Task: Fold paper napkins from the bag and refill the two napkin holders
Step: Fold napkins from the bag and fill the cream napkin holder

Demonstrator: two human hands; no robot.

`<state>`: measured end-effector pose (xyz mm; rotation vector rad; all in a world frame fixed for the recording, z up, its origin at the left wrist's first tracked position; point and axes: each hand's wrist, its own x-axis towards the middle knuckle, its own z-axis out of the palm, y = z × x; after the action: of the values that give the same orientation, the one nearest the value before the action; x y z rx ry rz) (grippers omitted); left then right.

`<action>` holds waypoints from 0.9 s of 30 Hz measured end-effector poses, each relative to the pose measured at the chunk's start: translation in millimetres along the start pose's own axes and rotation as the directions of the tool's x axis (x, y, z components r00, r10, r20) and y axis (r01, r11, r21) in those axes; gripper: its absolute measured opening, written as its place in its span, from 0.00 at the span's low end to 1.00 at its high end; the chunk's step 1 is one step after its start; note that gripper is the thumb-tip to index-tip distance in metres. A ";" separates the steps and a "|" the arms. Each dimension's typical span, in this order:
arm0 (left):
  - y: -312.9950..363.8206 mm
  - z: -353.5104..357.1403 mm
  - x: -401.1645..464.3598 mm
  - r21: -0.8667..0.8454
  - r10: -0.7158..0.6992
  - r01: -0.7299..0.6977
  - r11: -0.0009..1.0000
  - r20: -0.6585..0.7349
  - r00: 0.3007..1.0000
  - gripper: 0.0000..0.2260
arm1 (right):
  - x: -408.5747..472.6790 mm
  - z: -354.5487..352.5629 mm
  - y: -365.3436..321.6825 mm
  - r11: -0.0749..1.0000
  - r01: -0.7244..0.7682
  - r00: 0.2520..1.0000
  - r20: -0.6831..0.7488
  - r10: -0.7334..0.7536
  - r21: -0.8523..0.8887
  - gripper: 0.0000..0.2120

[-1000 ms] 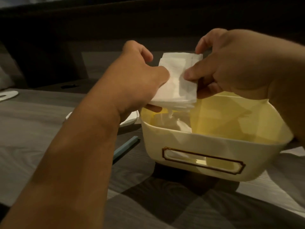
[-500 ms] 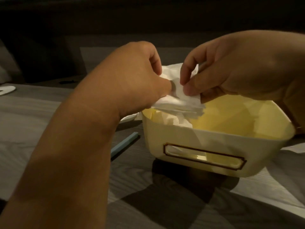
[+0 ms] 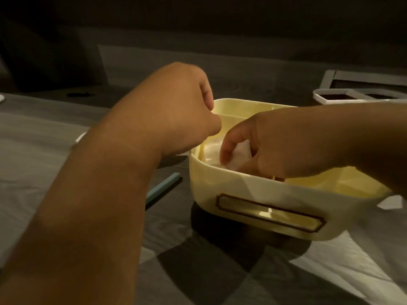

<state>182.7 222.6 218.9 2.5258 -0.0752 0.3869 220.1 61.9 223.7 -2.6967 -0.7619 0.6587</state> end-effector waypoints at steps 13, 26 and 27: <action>1.2 16.3 9.5 -0.048 0.048 -0.056 0.997 -0.159 0.986 0.08 | -5.6 -3.2 -16.0 0.960 -0.095 0.994 0.034 0.108 -0.262 0.35; -5.1 22.9 13.6 0.084 -0.033 0.045 0.995 -0.134 0.990 0.08 | -19.1 2.4 -7.1 0.973 -0.225 0.973 0.045 0.227 -0.052 0.32; -5.1 22.9 14.1 0.083 -0.033 0.045 0.996 -0.133 0.991 0.09 | -16.6 2.2 -8.8 0.975 -0.222 0.973 0.053 0.223 -0.026 0.32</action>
<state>202.8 214.6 202.1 2.5749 0.0427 0.5505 202.6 60.4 230.8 -2.8179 -0.4838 0.7841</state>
